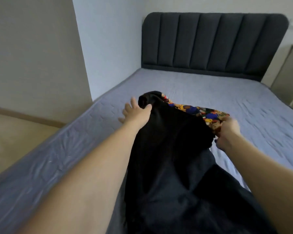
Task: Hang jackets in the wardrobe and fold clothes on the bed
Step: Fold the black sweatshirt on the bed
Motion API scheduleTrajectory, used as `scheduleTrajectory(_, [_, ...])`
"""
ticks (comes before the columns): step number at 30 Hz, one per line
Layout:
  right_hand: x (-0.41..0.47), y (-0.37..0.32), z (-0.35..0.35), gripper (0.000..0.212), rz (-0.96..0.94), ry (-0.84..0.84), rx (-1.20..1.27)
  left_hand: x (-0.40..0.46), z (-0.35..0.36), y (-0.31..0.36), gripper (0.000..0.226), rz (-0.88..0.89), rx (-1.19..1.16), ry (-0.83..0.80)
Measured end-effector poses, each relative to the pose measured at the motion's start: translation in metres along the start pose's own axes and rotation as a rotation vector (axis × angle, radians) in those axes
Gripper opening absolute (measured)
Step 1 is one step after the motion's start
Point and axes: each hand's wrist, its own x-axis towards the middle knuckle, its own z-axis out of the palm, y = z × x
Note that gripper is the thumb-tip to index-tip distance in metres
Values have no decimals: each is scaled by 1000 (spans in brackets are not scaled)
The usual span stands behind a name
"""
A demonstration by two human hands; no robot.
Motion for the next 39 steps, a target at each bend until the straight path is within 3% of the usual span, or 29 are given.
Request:
scheduleTrajectory(2, [3, 41, -26, 20, 148, -112, -319, -21, 35, -75, 63, -257, 25, -144])
scheduleTrajectory(4, [6, 89, -56, 34, 313, -282, -566, -46, 56, -134, 54, -342, 182, -290])
scheduleTrajectory(5, [9, 108, -65, 48, 298, -291, -669, -59, 61, -146, 50, -346, 173, -330])
scheduleTrajectory(7, [21, 127, -67, 62, 95, -265, -988, -79, 72, -140, 43, -322, -241, -470])
scheduleTrajectory(9, [24, 129, -61, 52, -143, -186, -1452, -100, 70, -112, 36, -344, -542, -481])
scheduleTrajectory(10, [22, 124, -57, 47, -205, -169, -1545, -109, 69, -101, 44, -392, -620, -446])
scheduleTrajectory(12, [15, 112, -53, 31, -222, -123, -1514, -124, 63, -81, 49, -375, -744, -473])
scheduleTrajectory(16, [-6, 85, -54, 20, -208, 103, -1432, -117, 37, -52, 22, -258, -603, -593])
scheduleTrajectory(18, [-15, 67, -56, 22, -184, 172, -1418, -90, -3, -38, 12, -234, -403, -409])
scheduleTrajectory(20, [-21, 51, -56, 29, -155, 197, -1403, -52, -66, -24, 30, -147, -163, 60])
scheduleTrajectory(22, [-31, 36, -45, 39, -115, 137, -1310, -22, -136, -1, 35, 89, 99, 497])
scheduleTrajectory(24, [-42, 25, -28, 45, 18, -9, -928, -15, -169, 19, 42, 277, 359, 581])
scheduleTrajectory(26, [-50, 17, -19, 32, 142, -156, -584, -32, -151, 26, 54, 394, 606, 478])
scheduleTrajectory(29, [-60, 27, -32, 18, 228, -185, -616, -100, -75, -14, 61, 591, 695, 189])
scheduleTrajectory(30, [-62, 37, -41, 18, 290, -181, -652, -130, -47, -37, 66, 572, 626, -31])
scheduleTrajectory(32, [-62, 63, -57, 15, 415, -224, -763, -179, -1, -85, 103, 320, 511, -543])
scheduleTrajectory(34, [-58, 91, -64, 24, 465, -278, -881, -204, 35, -122, 138, 147, 584, -832])
scheduleTrajectory(36, [-50, 115, -60, 26, 404, -283, -871, -212, 59, -145, 149, 133, 668, -887])
scheduleTrajectory(39, [-35, 134, -42, 20, 314, -332, -765, -214, 85, -167, 140, 235, 615, -775])
